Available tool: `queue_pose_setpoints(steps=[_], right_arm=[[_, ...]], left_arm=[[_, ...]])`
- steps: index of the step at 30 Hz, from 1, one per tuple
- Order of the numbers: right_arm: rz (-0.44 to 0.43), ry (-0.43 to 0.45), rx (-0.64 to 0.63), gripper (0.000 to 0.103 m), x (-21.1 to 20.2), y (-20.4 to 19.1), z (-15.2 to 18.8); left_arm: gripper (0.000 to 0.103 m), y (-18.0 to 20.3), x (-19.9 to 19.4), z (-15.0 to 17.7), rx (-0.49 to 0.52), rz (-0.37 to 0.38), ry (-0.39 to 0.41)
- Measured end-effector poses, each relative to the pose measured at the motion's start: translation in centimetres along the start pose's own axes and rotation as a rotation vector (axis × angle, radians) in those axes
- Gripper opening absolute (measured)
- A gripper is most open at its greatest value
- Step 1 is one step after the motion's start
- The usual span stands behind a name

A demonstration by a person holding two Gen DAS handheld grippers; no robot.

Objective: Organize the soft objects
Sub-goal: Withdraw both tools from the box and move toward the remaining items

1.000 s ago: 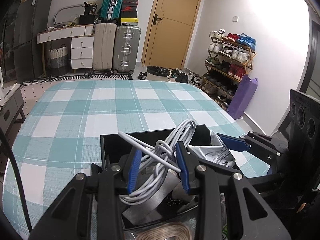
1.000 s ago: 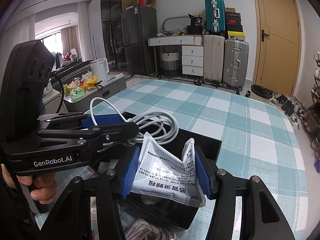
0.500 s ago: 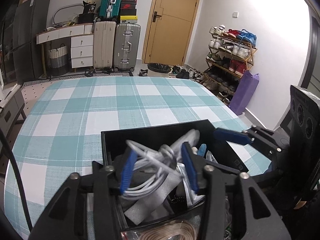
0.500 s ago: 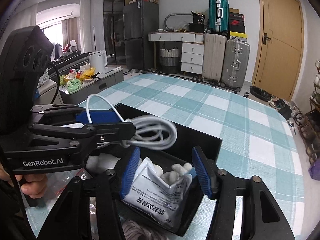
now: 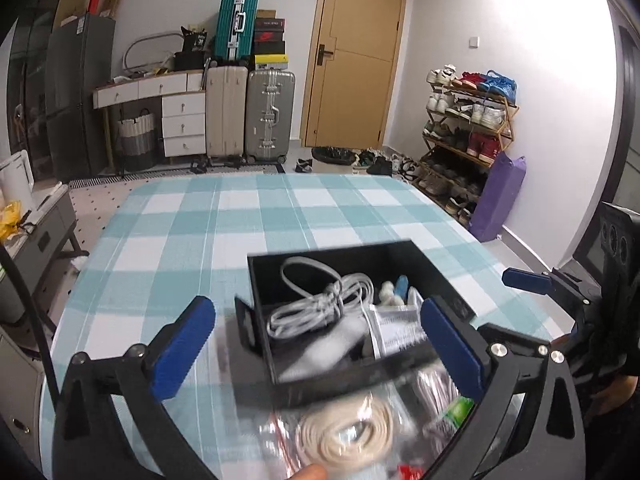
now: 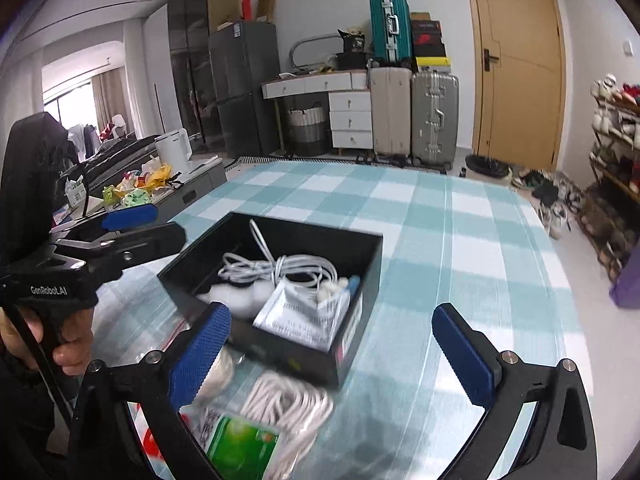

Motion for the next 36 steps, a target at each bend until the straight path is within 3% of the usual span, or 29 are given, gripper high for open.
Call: queue_pose_setpoints(steps=[6, 21, 36], right_arm=[[0.000, -0.038, 0.032, 0.102, -1.5, -0.4, 2.4], [-0.014, -0.130, -0.034, 0.102, -2.1, -3.6, 7.1], [-0.027, -0.192, -0.052, 0.102, -1.2, -4.7, 8.7]], left_arm=[[0.103, 0.2, -1.3, 2.0, 0.000, -0.015, -0.011], [0.103, 0.9, -2.5, 6.5, -0.004, -0.027, -0.069], [0.103, 1.5, -2.8, 8.8, 0.001, -0.027, -0.101]])
Point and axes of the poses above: each gripper's, at about its wrist camera, not at the fingertips, and x roughly the way its jaws point, y to its right, z to its underside, the point moved 9 cm from there along x, roughly the way its jaws point, and after that the axes turned 7 degrees about z, right-handed, at the moved point
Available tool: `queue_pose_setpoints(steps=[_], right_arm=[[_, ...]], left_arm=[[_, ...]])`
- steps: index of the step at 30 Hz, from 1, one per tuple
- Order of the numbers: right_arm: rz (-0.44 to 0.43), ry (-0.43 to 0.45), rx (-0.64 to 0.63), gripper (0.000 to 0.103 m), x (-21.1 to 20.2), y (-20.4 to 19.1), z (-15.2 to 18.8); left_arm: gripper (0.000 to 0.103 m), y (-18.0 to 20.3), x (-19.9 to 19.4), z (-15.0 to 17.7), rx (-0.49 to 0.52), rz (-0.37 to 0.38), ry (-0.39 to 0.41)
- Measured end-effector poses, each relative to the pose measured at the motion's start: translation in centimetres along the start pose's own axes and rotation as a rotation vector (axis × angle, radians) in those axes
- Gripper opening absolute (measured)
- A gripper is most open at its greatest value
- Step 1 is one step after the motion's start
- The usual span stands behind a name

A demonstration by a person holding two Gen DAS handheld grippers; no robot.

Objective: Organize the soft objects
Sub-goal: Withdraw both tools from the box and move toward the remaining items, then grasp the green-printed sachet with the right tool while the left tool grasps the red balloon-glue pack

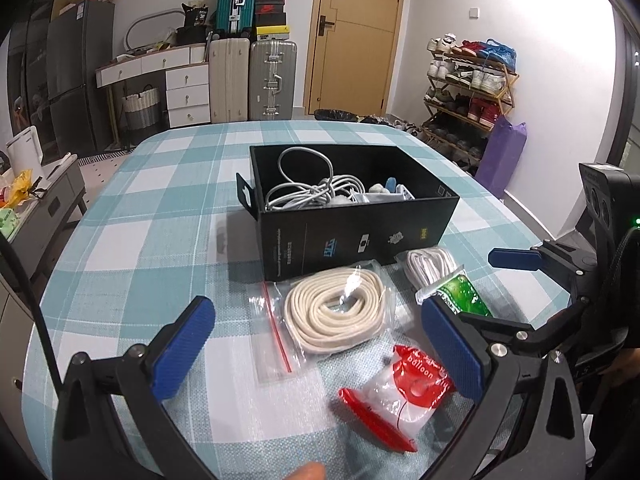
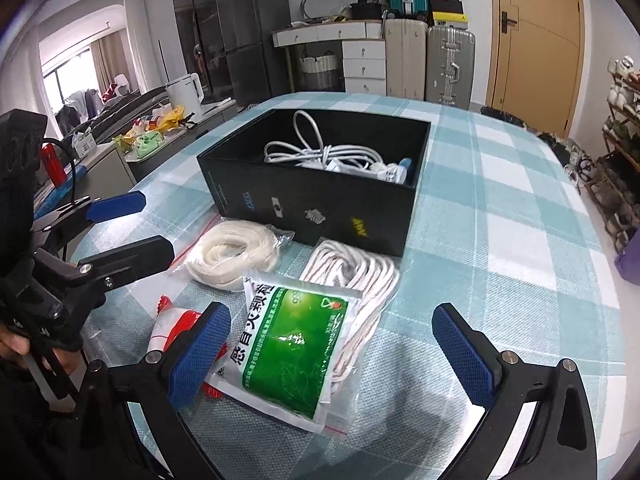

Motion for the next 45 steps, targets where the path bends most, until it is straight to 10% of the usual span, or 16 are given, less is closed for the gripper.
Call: queue_pose_setpoints(steps=[27, 45], right_arm=[[-0.027, -0.038, -0.017, 0.091, 0.4, 0.0, 1.1], [-0.064, -0.021, -0.039, 0.060, 0.1, -1.2, 0.8]], left_arm=[[0.103, 0.1, -0.2, 1.5, 0.009, -0.026, -0.033], [0.103, 0.0, -0.1, 1.8, 0.011, -0.029, -0.045]])
Point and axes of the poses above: each gripper's, at about its wrist camera, not at the fingertips, and x roughly the way its jaws point, y to its right, z to its underside, the point moved 9 cm from there along x, roughly the way its jaws point, and after that the axes turned 7 degrees about z, right-handed, at the moved point
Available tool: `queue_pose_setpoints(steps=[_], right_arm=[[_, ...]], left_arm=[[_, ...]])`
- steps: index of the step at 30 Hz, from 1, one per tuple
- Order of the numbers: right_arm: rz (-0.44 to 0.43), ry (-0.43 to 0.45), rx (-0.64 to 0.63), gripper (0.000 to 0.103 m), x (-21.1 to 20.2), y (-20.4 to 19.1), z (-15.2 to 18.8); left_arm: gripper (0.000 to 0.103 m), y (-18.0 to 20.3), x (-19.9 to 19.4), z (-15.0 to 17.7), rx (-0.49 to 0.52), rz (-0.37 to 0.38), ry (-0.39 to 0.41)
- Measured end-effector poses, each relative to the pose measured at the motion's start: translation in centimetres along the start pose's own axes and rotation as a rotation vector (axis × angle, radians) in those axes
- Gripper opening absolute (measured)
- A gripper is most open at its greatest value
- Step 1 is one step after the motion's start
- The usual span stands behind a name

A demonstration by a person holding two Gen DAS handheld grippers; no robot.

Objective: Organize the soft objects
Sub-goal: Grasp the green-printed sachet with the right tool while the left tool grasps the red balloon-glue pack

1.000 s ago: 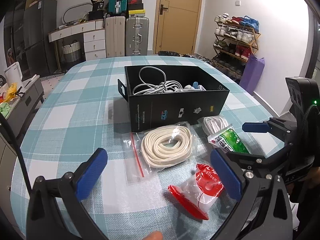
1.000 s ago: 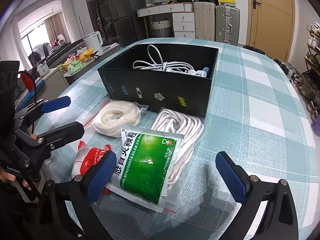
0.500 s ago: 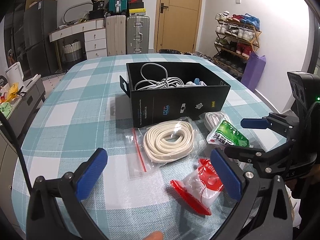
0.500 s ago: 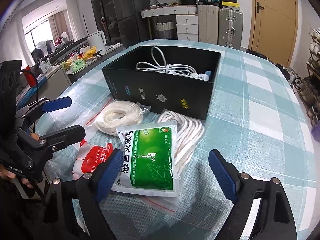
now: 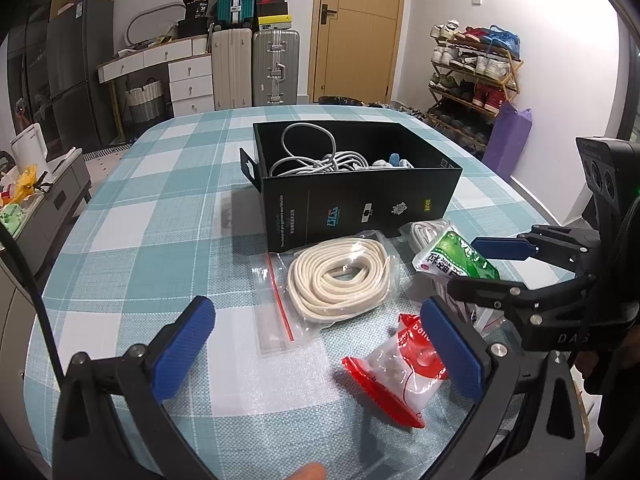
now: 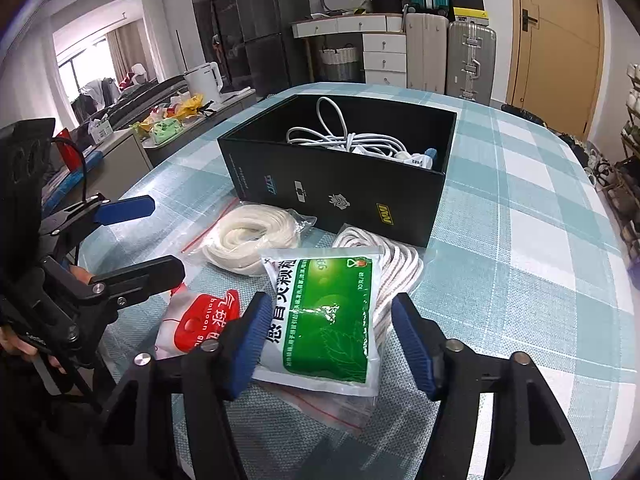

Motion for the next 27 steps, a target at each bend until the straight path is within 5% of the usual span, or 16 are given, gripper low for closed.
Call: queue_pose_setpoints(steps=[7, 27], right_arm=[[-0.003, 0.014, 0.003, 0.047, -0.4, 0.2, -0.2], [-0.005, 0.094, 0.021, 0.045, -2.9, 0.9, -1.3]], left_arm=[[0.103, 0.3, 0.0, 0.0, 0.006, 0.008, -0.003], [0.103, 3.9, 0.7, 2.0, 0.120, 0.080, -0.082]])
Point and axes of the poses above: each gripper's, at about its wrist camera, not at the fingertips, and x roughly the way its jaws point, y to its right, z to its underside, the point moved 9 cm from there along x, roughly the way its jaws point, and after that the axes turned 7 degrees about z, right-handed, at the moved point
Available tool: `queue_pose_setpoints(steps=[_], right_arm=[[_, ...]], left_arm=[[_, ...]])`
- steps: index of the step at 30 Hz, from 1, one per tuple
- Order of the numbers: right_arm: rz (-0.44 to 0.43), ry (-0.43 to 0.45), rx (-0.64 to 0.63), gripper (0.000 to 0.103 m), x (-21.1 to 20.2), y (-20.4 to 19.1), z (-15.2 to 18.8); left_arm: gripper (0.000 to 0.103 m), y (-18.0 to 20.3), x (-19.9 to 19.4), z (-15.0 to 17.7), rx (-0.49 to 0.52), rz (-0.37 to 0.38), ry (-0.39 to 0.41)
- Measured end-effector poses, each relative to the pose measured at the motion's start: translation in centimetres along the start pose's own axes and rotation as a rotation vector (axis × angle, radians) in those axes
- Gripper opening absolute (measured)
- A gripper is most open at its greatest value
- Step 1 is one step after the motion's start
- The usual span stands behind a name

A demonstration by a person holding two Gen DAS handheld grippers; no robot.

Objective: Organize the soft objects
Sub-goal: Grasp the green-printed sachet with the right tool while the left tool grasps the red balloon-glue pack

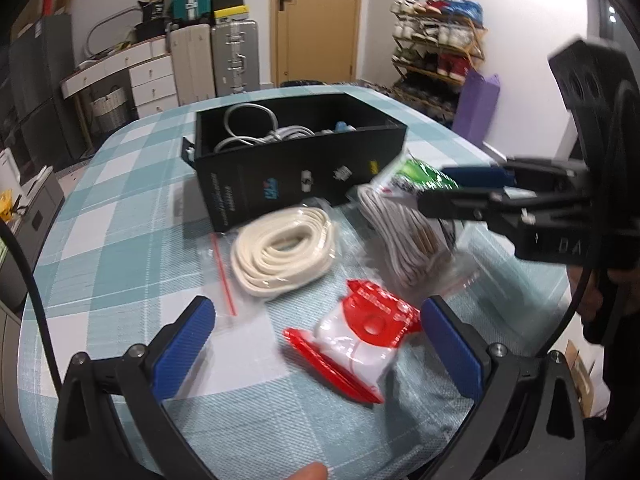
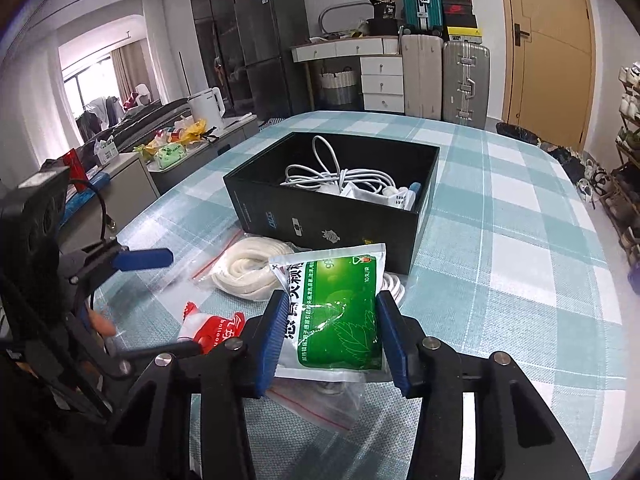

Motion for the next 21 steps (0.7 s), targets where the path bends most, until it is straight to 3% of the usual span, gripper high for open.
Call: queue_pose_setpoints(steps=[14, 18, 21], right_arm=[[-0.003, 0.011, -0.003, 0.045, -0.3, 0.0, -0.2], [-0.001, 0.012, -0.002, 0.045, -0.3, 0.1, -0.2], [0.000, 0.013, -0.002, 0.045, -0.3, 0.1, -0.2]], left_arm=[[0.102, 1.9, 1.2, 1.4, 0.073, 0.028, -0.065], [0.093, 2.2, 1.4, 1.7, 0.093, 0.036, -0.083], [0.080, 2.5, 1.5, 2.1, 0.116, 0.037, -0.105]])
Point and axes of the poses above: each gripper's, at about its wrist camera, not at the fingertips, and x roughly the way its jaws point, y to its right, z to its underside, the point moved 9 cm from there along x, roughly the way its jaws point, and after that the axes turned 7 degrees about z, right-handed, at the moved point
